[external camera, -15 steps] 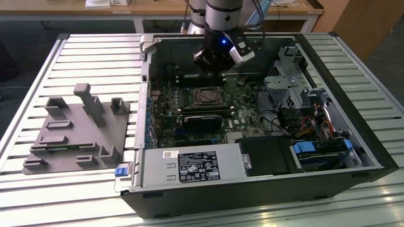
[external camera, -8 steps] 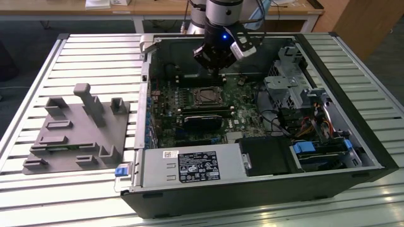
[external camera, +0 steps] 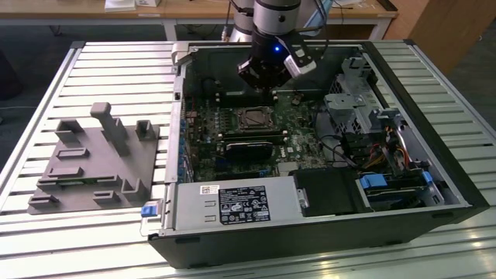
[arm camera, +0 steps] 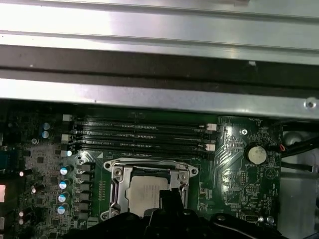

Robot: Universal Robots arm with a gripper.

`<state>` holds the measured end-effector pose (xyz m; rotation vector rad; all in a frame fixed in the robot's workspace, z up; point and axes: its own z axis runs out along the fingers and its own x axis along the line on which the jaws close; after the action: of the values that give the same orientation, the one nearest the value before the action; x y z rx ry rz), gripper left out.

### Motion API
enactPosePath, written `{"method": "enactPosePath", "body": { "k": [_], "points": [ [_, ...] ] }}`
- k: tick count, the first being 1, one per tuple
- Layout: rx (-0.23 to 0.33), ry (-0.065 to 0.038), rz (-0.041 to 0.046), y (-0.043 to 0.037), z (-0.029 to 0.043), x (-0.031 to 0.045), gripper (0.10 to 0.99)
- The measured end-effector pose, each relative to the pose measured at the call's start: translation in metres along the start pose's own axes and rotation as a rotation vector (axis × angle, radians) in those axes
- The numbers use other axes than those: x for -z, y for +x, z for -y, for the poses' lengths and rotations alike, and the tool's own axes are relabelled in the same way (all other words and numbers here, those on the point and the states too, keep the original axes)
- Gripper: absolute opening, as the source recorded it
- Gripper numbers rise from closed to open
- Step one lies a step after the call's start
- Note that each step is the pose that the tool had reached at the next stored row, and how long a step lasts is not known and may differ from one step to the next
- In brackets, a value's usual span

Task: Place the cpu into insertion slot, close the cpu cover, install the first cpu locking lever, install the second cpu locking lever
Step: 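Install the second cpu locking lever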

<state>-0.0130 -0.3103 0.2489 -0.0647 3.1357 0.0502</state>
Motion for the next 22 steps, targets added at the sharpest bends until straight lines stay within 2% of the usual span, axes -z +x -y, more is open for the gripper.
{"method": "enactPosePath", "body": {
  "k": [14, 15, 18, 19, 22],
  "points": [
    [0.0, -0.002, -0.001, 0.001, 0.026, 0.0005, 0.106],
    [0.0, -0.01, -0.0016, 0.0011, 0.0271, 0.0005, 0.106],
    [0.0, -0.057, -0.0039, 0.0011, 0.0291, 0.0003, 0.106],
    [0.0, -0.061, -0.0046, 0.0012, 0.0302, -0.0001, 0.106],
    [-0.001, -0.062, -0.0068, 0.0014, 0.0349, -0.0022, 0.106]
  ]
}}
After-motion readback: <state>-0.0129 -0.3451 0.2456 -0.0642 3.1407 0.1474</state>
